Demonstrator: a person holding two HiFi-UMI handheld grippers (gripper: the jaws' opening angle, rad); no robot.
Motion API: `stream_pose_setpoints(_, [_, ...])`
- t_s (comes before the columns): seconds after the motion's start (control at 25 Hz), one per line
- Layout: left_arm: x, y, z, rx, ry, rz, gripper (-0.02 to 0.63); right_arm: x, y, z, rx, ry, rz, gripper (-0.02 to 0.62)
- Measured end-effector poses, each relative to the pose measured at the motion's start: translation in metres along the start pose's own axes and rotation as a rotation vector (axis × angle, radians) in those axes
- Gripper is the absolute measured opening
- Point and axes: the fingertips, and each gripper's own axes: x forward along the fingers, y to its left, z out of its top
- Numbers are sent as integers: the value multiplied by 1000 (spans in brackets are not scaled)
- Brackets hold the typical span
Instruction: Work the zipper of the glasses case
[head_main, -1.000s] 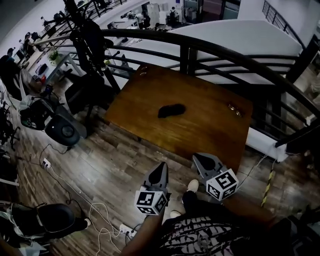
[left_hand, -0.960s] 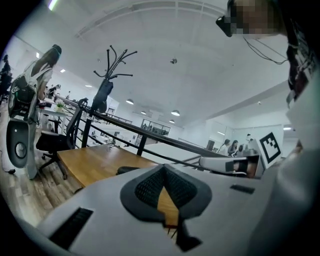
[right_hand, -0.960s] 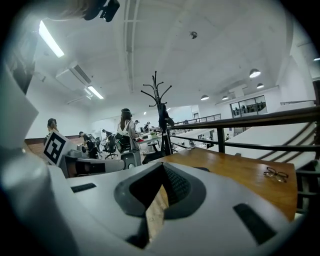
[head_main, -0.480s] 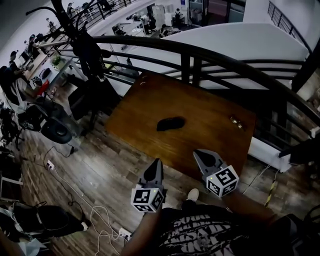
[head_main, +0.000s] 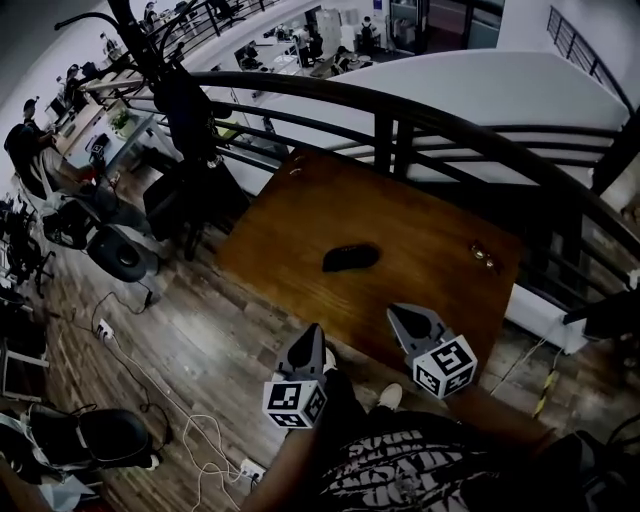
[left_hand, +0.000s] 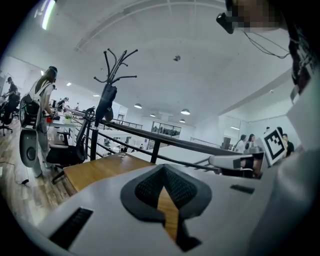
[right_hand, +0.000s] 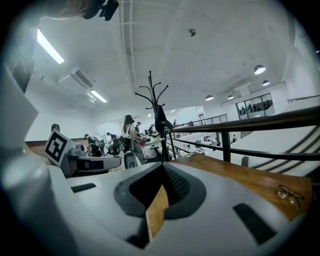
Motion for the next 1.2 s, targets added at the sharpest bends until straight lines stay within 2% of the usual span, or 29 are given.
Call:
stream_pose_setpoints(0.2, [27,20,8,18,23,-68,7,22,-13,17,7,-3,-81,-8])
stream_pose_setpoints(0.52, [119,26,0,8,114,-172,7,48,-73,31,17,9,-185,-8])
stream_pose_setpoints(0.64, [148,42,-15,-32,190,-227,6,77,-81,35,22,30,-217,-8])
stream_pose_setpoints(0.84, [177,61,-48,-45,314,-318,8,117,-87,31,26,64,-249,-8])
stream_pose_setpoints(1.08, [195,93,-89,-55,412,-369,8,146,-96,17,38,122,-302,-8])
stream_pose_setpoints(1.2, [192,98,-114,-110,467,-394,8,144,-100,12,37,150,-344,-8])
